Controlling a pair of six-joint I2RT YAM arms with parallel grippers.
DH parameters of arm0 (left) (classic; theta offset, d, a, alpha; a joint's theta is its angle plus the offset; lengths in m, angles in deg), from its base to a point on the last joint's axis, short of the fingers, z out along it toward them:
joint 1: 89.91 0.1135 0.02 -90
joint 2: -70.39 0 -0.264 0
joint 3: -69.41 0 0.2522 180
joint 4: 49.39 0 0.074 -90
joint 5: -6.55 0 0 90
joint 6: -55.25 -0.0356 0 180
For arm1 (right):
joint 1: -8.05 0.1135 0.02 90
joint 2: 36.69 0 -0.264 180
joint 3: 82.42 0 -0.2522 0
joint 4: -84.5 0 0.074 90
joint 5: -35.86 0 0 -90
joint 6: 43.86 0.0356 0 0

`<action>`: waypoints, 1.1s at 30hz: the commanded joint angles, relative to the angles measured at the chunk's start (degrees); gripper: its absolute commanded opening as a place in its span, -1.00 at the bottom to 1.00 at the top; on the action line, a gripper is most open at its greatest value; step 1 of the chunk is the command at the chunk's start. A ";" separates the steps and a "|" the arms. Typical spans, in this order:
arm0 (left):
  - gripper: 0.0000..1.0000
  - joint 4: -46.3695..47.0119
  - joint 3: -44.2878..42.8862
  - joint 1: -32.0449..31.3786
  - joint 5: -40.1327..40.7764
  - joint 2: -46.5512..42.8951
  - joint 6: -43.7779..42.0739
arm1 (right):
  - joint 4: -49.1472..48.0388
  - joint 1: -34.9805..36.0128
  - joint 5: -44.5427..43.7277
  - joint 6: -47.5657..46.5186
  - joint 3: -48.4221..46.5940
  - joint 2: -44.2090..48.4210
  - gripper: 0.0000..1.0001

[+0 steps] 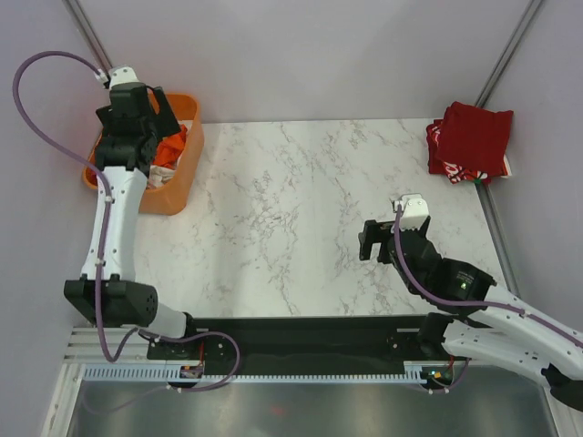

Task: Fold and stack the t-shirts
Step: Grab the tshirt from the pile

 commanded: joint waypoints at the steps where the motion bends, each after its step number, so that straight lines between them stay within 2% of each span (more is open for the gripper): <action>1: 1.00 -0.20 -3.34 8.83 -4.64 6.74 0.46 | -1.95 0.13 4.42 -2.38 -0.10 0.82 0.96; 5: 0.99 -0.03 -4.22 17.26 -9.85 14.03 3.90 | -2.14 0.13 8.29 -3.35 -0.01 -0.14 0.96; 11: 0.93 -0.11 -7.82 21.85 -11.00 21.87 4.96 | -3.10 0.13 11.54 -4.05 0.60 -2.16 0.96; 20: 0.92 -0.20 -14.41 25.89 -9.76 30.14 5.40 | -5.30 0.13 23.05 -5.81 1.66 -9.28 0.96; 33: 0.80 -0.03 -15.47 26.60 -11.61 37.26 11.38 | -4.33 0.13 19.81 -5.37 0.95 -13.41 0.96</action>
